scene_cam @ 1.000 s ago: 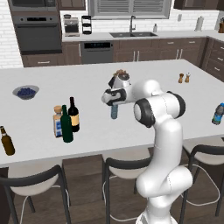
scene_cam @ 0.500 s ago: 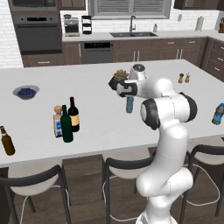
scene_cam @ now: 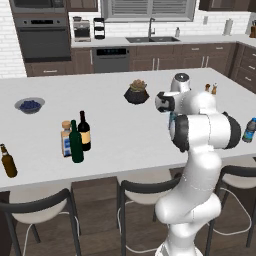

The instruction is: Move the plastic bottles in the middle to the plastics group, and the glass bottles in the middle to the glass group.

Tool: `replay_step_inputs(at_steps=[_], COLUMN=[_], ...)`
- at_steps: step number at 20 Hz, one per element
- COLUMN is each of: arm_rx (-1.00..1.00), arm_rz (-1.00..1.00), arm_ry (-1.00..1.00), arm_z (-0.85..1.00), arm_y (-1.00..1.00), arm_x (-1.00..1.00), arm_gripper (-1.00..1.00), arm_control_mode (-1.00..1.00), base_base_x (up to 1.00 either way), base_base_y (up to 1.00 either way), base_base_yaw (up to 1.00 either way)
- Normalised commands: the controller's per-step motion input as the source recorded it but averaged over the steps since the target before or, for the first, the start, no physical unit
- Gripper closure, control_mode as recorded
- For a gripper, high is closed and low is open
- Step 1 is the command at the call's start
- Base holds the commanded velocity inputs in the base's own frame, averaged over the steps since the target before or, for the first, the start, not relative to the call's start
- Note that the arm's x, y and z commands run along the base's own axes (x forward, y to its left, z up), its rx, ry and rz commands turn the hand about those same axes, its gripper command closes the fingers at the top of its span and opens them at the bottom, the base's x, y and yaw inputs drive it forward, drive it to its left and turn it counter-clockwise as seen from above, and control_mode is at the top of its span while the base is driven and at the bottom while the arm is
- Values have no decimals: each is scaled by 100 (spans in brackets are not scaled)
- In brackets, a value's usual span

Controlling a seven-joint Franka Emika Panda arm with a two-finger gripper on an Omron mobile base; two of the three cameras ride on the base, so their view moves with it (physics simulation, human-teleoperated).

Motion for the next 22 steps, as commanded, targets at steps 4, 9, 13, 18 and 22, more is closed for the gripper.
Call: replay_step_inputs(at_steps=[4,9,13,18,22], arm_rx=[0,0,0,2,5], arm_rz=[-29,-31,-31,-29,-27], arm_ry=[0,1,2,0,0], arm_z=[4,18,29,10,-18], arm_y=[-100,-100,-100,-100,-100], arm_x=[-44,-27,-25,-24,-37], arm_gripper=[100,100,100,100,100], arm_control_mode=[-100,-100,-100,-100,-100], base_base_x=[0,0,0,0,0], base_base_y=[0,0,0,0,0], base_base_yaw=[0,0,0,0,0])
